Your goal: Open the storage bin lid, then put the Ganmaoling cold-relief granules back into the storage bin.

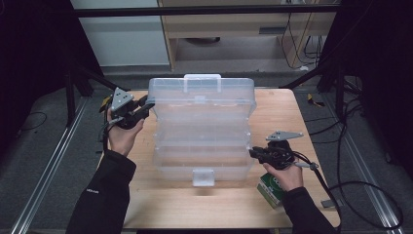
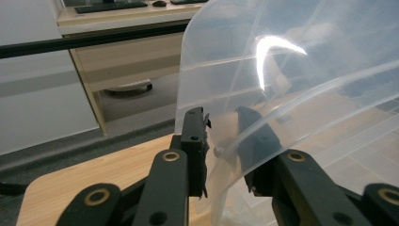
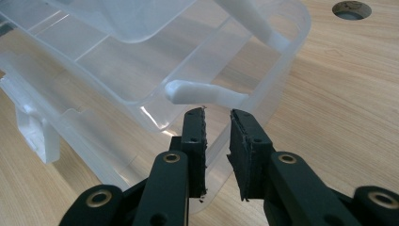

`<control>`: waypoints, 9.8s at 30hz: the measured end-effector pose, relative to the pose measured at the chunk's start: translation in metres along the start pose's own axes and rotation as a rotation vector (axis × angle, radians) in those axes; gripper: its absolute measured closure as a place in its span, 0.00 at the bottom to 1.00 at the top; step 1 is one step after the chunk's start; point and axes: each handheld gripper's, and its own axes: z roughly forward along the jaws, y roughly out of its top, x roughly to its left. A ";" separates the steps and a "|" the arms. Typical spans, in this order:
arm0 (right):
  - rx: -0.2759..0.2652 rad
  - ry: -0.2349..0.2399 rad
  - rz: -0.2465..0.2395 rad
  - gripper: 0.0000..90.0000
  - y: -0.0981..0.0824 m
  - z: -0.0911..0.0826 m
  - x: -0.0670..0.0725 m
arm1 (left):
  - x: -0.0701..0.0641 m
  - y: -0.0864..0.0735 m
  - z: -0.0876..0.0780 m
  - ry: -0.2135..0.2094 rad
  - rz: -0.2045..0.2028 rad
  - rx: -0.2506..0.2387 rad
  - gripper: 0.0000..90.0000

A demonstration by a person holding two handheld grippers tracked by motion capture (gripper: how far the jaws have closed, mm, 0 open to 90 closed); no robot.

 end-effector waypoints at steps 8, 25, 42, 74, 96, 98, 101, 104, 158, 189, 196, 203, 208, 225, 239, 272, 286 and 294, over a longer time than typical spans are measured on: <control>0.001 0.005 0.004 0.84 0.000 0.001 -0.001 | 0.002 0.007 0.009 0.022 -0.007 0.006 0.82; 0.002 -0.003 0.009 0.82 0.000 0.003 -0.001 | 0.009 0.013 0.026 0.043 -0.052 -0.022 0.84; 0.003 -0.004 0.010 0.80 0.001 0.004 -0.001 | 0.015 0.019 0.045 0.071 -0.066 -0.021 0.85; 0.011 -0.013 0.008 0.80 0.002 0.005 -0.004 | 0.025 0.027 0.071 0.110 -0.070 0.018 0.87; 0.020 -0.012 0.007 0.79 0.001 0.005 -0.002 | 0.040 0.025 0.109 0.140 -0.114 0.067 0.94; 0.020 -0.012 0.007 0.79 0.001 0.005 -0.002 | 0.040 0.025 0.112 0.144 -0.118 0.073 0.94; 0.019 -0.012 0.007 0.79 0.001 0.005 -0.002 | 0.041 0.024 0.116 0.147 -0.123 0.077 0.94; 0.019 -0.012 0.007 0.79 0.001 0.005 -0.002 | 0.042 0.023 0.119 0.146 -0.142 0.075 0.94; 0.039 -0.006 0.011 0.76 0.001 0.005 -0.001 | 0.024 -0.047 -0.054 -0.054 -0.124 0.078 0.49; 0.040 -0.007 0.007 0.76 0.002 0.005 -0.001 | -0.030 -0.110 -0.045 -0.154 -0.044 0.361 0.64; 0.050 -0.029 0.005 0.77 0.003 0.005 0.002 | -0.030 -0.110 -0.044 -0.155 -0.043 0.356 0.64; 0.055 -0.034 0.005 0.69 0.004 0.006 0.003 | -0.026 -0.102 -0.052 -0.158 -0.047 0.309 0.57; 0.040 -0.013 0.006 0.63 0.006 0.000 0.001 | -0.016 -0.094 -0.061 -0.131 -0.059 0.261 0.53; 0.051 -0.109 0.001 0.31 0.017 -0.047 -0.011 | 0.040 -0.115 -0.066 0.003 -0.157 0.277 0.39; 0.176 -0.125 -0.036 0.22 0.013 -0.058 -0.002 | 0.054 -0.124 -0.064 0.043 -0.162 0.317 0.37; 0.506 -0.141 -0.081 0.07 -0.001 -0.053 0.019 | 0.059 -0.136 -0.060 0.069 -0.156 0.383 0.35; 0.606 -0.134 -0.106 0.04 -0.014 -0.039 0.019 | 0.057 -0.138 -0.058 0.062 -0.149 0.393 0.35; 0.636 -0.136 -0.092 0.04 -0.019 -0.031 0.014 | 0.056 -0.138 -0.057 0.056 -0.145 0.400 0.34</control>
